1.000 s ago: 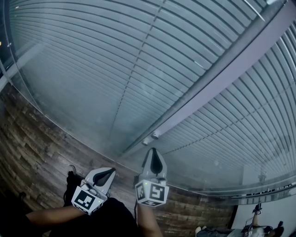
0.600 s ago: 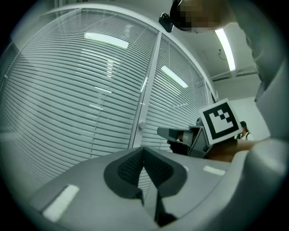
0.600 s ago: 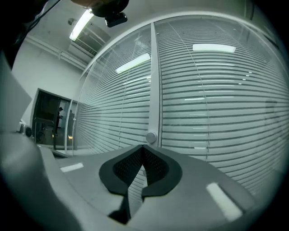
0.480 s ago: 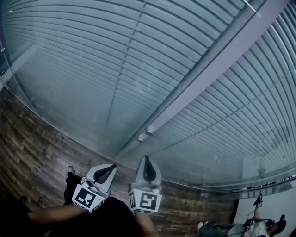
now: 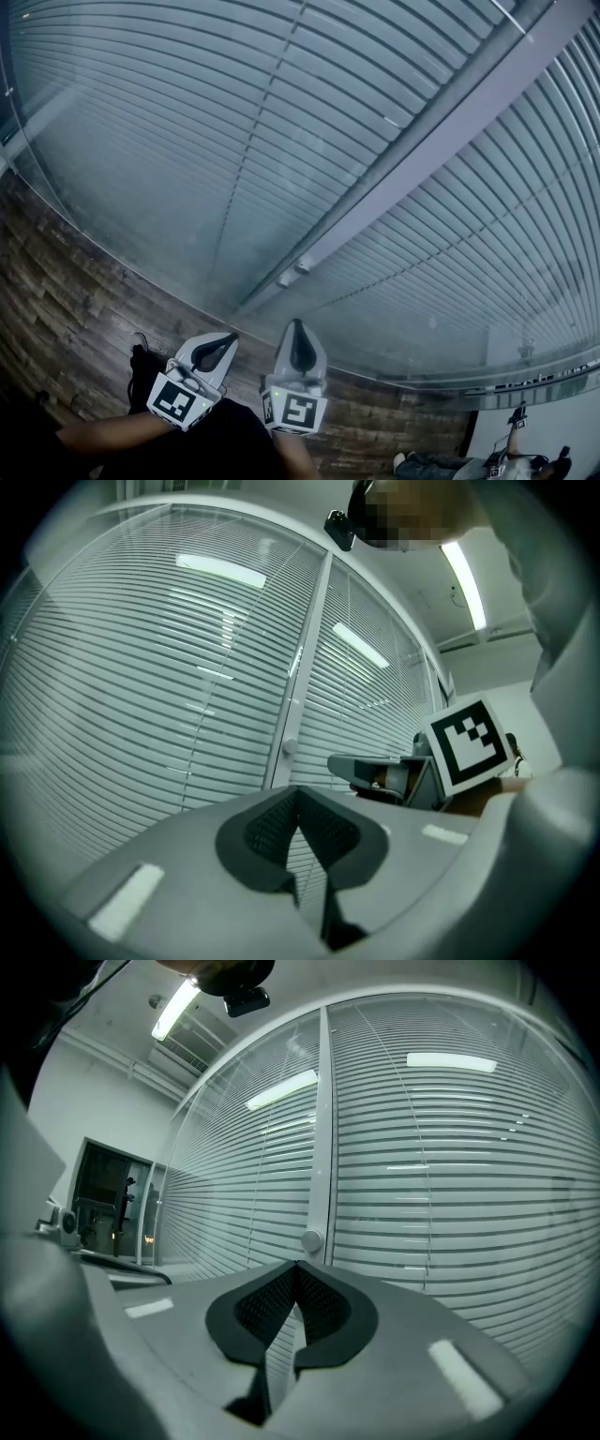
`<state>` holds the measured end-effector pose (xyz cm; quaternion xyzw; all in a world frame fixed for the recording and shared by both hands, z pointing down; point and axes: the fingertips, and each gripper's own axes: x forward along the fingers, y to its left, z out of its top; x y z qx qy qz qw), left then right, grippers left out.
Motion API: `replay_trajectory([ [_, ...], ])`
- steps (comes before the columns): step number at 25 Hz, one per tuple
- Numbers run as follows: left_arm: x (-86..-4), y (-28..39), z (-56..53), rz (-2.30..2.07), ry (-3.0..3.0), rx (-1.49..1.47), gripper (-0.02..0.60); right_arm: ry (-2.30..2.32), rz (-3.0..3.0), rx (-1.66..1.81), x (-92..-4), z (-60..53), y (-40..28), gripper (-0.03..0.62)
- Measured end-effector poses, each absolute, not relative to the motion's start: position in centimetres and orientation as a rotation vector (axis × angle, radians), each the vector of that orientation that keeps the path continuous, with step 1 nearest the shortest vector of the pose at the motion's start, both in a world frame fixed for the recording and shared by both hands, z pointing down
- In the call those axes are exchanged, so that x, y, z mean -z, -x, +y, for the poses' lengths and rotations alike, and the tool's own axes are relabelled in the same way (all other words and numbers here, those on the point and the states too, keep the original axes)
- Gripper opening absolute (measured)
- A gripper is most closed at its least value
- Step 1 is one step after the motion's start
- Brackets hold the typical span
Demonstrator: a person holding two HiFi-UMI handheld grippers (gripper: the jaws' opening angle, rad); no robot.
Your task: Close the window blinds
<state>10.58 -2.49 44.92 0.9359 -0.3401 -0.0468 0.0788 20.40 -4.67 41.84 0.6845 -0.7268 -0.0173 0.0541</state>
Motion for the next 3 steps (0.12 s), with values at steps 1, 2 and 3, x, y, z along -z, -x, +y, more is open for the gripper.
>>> replay_trajectory([
  [1,-44.94,-10.46,-2.50,-1.022,-2.797,0.142,0.000,-2.073,-2.211,0.054,-41.88,-4.73,-20.22,0.000],
  [2,-44.98,-10.31,-2.53,-1.026,-2.793,0.143,0.000,-2.066,-2.215,0.055,-41.94,-4.79,-20.01,0.000],
  [3,-45.03,-10.16,-2.57,-1.030,-2.789,0.144,0.000,-2.059,-2.220,0.056,-41.99,-4.85,-19.78,0.000],
])
